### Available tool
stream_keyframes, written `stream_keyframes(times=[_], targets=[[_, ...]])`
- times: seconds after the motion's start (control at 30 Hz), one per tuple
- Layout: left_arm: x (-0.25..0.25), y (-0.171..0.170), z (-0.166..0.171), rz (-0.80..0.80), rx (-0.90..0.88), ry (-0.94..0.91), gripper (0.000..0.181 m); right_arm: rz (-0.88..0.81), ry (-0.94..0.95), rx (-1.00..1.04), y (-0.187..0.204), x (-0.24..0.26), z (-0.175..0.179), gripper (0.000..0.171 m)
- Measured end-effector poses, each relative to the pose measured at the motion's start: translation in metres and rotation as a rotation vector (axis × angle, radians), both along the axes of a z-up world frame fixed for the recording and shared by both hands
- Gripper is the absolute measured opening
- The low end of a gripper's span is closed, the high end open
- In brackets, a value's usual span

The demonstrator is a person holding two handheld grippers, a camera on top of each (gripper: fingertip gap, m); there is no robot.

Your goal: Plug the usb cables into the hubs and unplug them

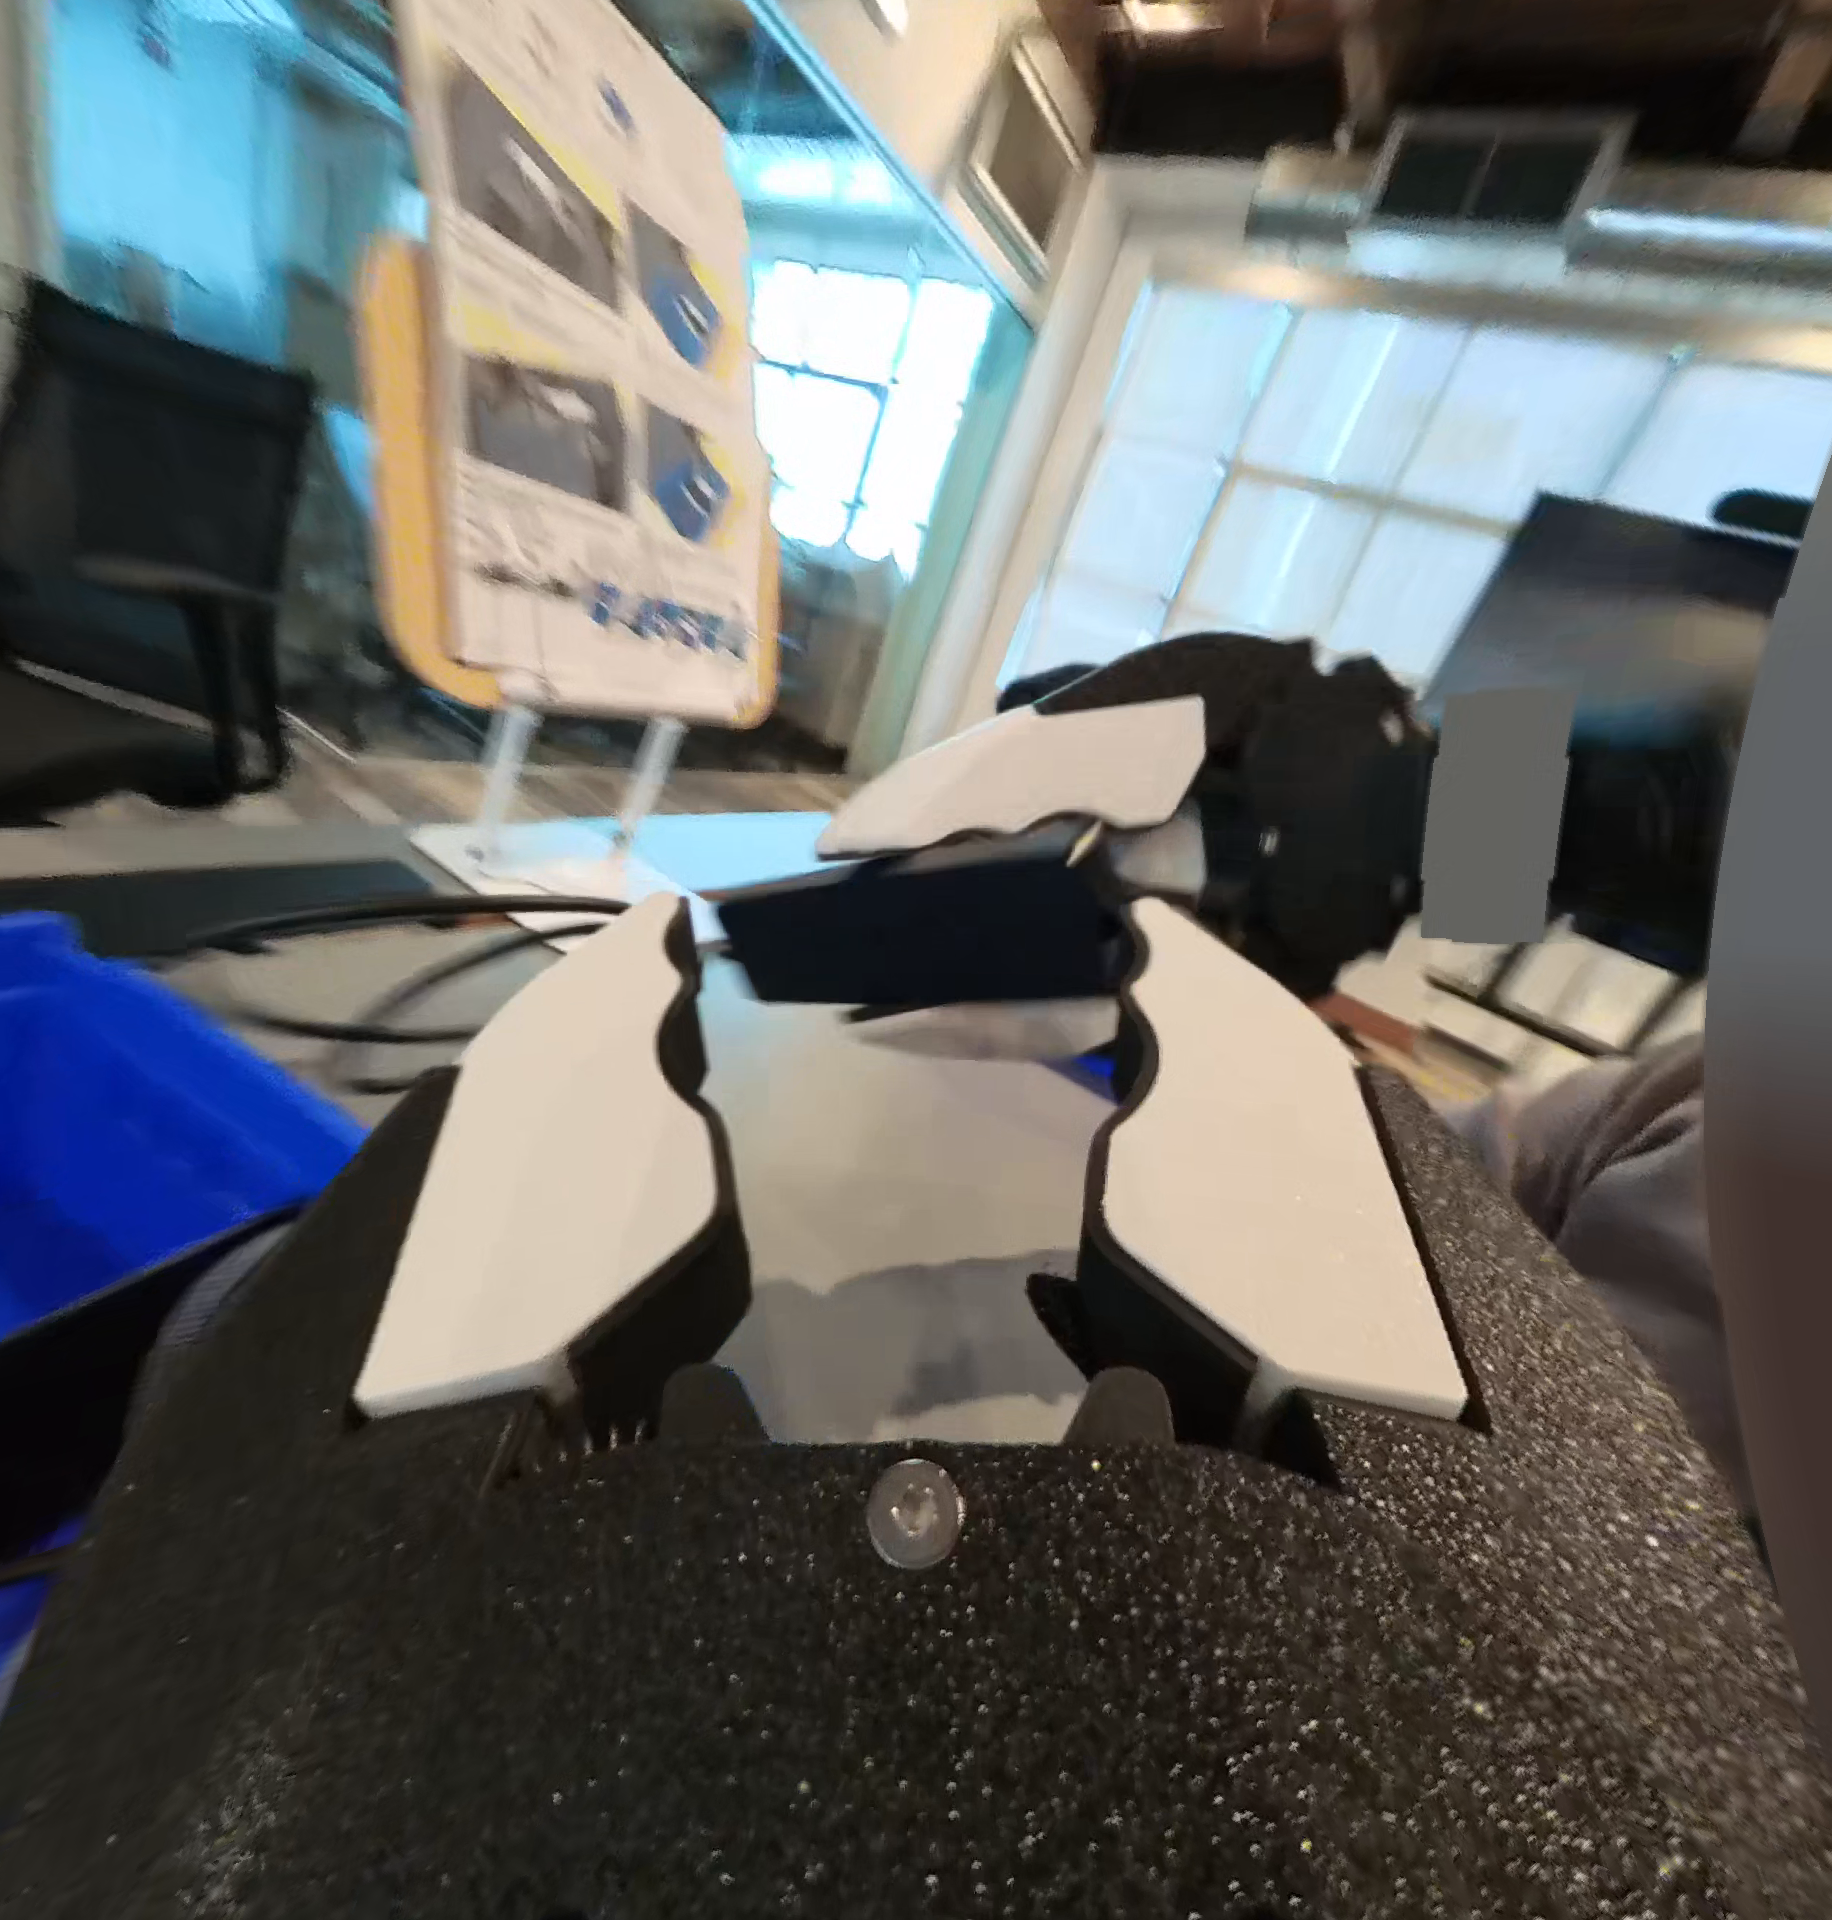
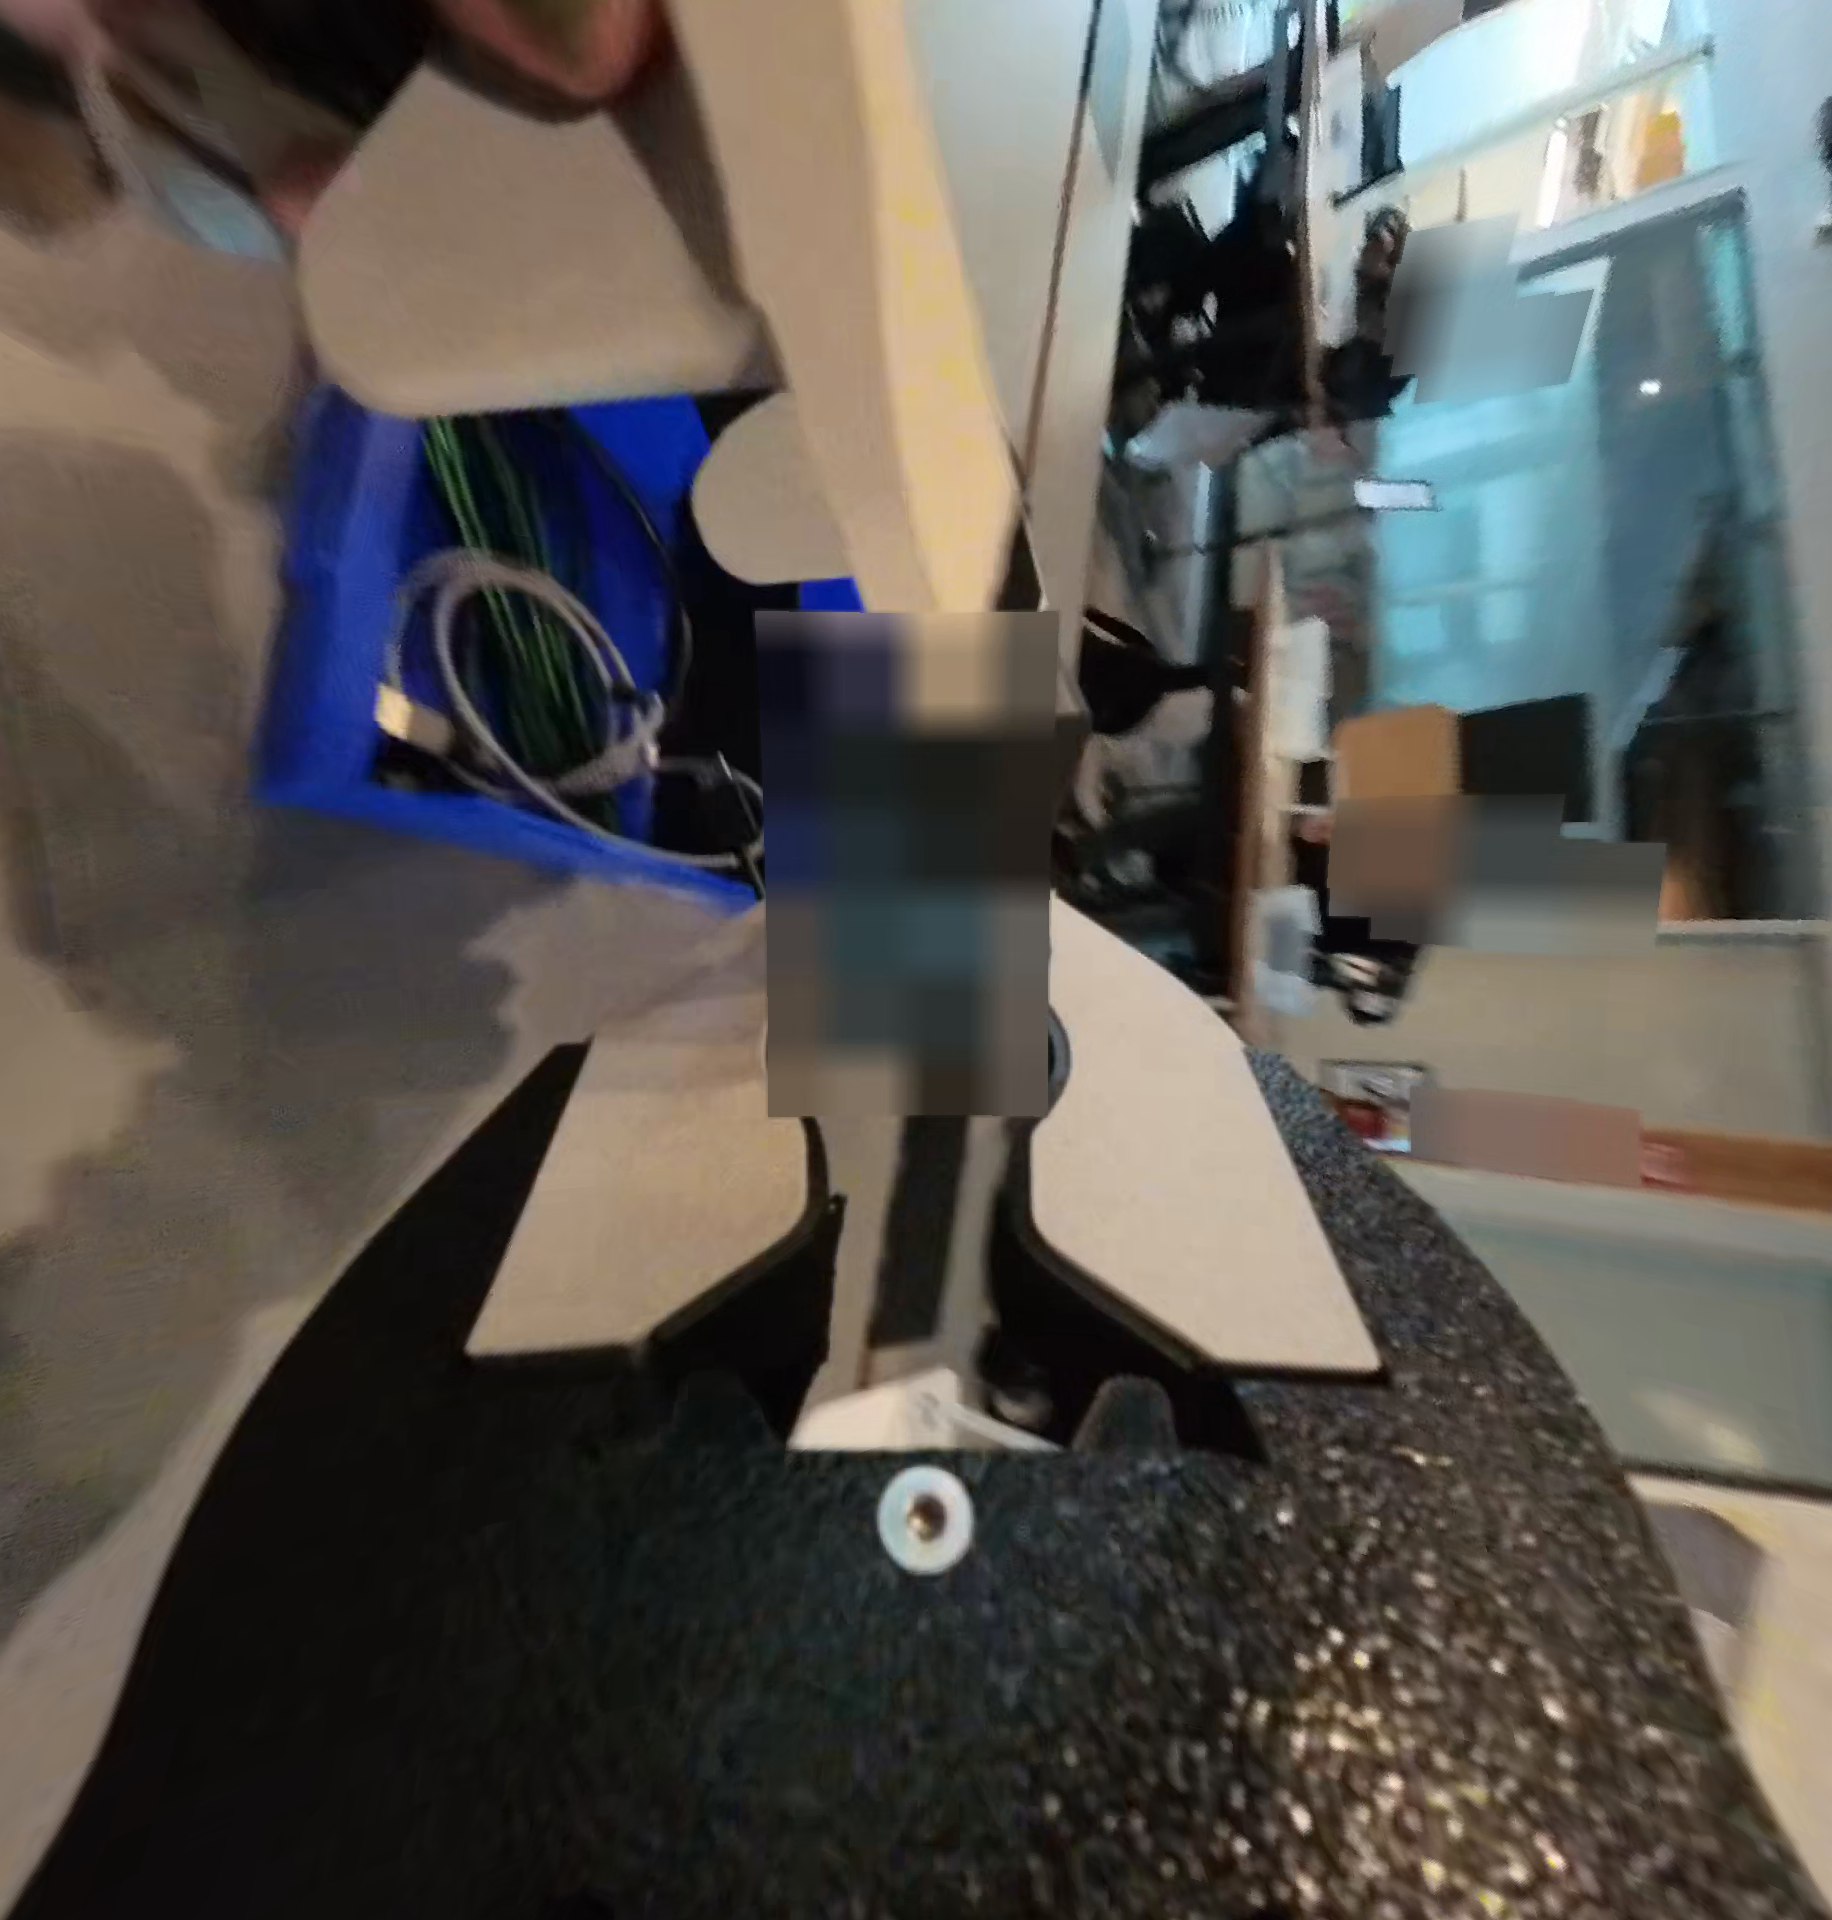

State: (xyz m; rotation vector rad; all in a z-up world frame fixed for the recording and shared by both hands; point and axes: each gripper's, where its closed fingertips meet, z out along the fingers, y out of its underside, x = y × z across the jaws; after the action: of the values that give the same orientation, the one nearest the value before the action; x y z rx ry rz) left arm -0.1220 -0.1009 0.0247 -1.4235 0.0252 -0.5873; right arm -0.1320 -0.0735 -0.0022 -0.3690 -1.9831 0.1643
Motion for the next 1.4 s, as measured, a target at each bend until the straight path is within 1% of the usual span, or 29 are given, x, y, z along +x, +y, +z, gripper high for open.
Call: stream_keyframes(times=[0.1,0.2,0.23,0.3,0.37,0.4,0.53,0.63,0.73,0.8,0.9,0.97,1.07,1.13,1.3,1.4], targets=[[0.017,0.009,-0.008,-0.024,-0.050,0.021,0.072,-0.073,0.045,0.203,0.005,0.004,-0.005,0.034],[0.024,0.014,-0.019,-0.012,-0.106,0.073,0.071,-0.127,0.094,0.292,0.011,0.008,-0.005,0.034],[0.025,0.016,-0.021,-0.001,-0.117,0.090,0.068,-0.141,0.112,0.311,0.012,0.009,-0.004,0.035],[0.032,0.017,-0.023,-0.016,-0.124,0.114,0.058,-0.157,0.139,0.349,0.014,0.012,-0.003,0.035],[0.038,0.016,-0.024,-0.035,-0.125,0.131,0.037,-0.175,0.153,0.372,0.018,0.014,-0.003,0.035],[0.038,0.017,-0.026,-0.021,-0.131,0.151,0.035,-0.177,0.156,0.375,0.020,0.015,-0.004,0.035],[0.032,0.020,-0.032,0.037,-0.151,0.244,0.022,-0.173,0.173,0.392,0.027,0.018,-0.008,0.034],[0.024,0.020,-0.035,0.087,-0.149,0.310,0.013,-0.136,0.213,0.370,0.027,0.020,-0.007,0.035],[0.023,0.019,-0.035,0.070,-0.129,0.351,0.011,-0.063,0.274,0.413,0.023,0.022,-0.005,0.035],[0.024,0.019,-0.037,0.072,-0.119,0.403,0.011,-0.020,0.270,0.428,0.022,0.026,-0.007,0.036],[0.019,0.020,-0.042,0.115,-0.113,0.520,0.011,-0.014,0.255,0.361,0.030,0.035,-0.002,0.053],[0.019,0.021,-0.045,0.120,-0.110,0.584,0.011,-0.001,0.222,0.240,0.034,0.041,0.000,0.058],[0.026,0.021,-0.052,0.091,-0.094,0.705,0.011,0.095,0.096,-0.040,0.021,0.049,-0.008,0.049],[0.031,0.020,-0.057,0.078,-0.086,0.800,0.011,0.127,-0.007,-0.176,0.016,0.053,-0.016,0.043],[0.043,0.019,-0.072,0.019,-0.103,0.937,0.011,0.147,-0.191,-0.316,0.008,0.057,-0.038,0.033],[0.048,0.019,-0.080,-0.009,-0.123,0.986,0.011,0.138,-0.264,-0.305,0.003,0.057,-0.050,0.024]])
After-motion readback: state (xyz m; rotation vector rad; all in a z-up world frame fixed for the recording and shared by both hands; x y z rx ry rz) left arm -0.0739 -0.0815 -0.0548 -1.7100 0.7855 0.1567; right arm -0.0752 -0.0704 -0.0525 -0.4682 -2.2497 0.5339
